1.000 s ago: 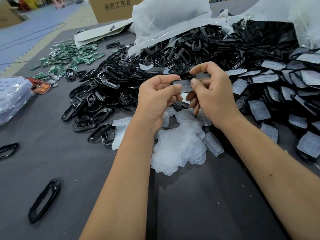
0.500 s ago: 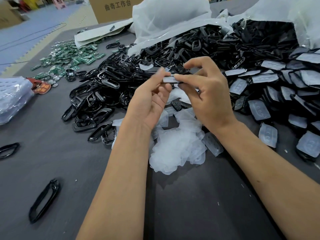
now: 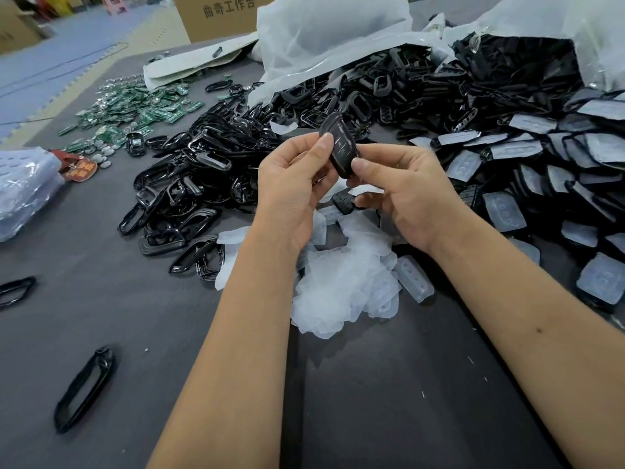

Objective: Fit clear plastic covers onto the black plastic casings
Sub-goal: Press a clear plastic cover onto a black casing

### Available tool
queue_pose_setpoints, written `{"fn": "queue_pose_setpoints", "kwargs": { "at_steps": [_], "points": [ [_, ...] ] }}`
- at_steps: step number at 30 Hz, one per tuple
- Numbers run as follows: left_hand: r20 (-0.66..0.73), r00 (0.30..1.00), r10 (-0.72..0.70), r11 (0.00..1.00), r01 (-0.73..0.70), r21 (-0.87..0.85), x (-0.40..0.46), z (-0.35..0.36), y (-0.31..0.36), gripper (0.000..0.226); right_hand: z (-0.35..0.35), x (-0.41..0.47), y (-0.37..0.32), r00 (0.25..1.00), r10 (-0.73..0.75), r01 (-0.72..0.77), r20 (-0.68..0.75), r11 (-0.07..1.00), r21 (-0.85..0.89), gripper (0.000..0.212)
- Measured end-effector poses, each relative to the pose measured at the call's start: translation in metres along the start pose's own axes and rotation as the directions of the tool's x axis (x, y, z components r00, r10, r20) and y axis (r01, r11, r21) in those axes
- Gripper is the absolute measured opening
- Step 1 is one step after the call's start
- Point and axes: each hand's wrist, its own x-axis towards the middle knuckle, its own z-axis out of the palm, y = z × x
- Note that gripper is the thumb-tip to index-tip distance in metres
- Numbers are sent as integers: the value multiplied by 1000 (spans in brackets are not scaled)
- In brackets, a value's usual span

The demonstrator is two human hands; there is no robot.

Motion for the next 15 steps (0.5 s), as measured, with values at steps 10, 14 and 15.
{"fn": "queue_pose_setpoints", "kwargs": {
  "at_steps": [10,14,15],
  "points": [
    [-31,998,-49,999,49,-13,2,2,-2,8,-2,0,2,997,-36,34,-71,999,-24,24],
    [-18,997,-77,997,77,13,2,3,-2,11,-2,0,2,997,-40,41,-72,999,23,28],
    [-14,997,-82,996,82,23,2,3,-2,11,-1,0,2,997,-43,45,-67,998,38,30]
  ]
}}
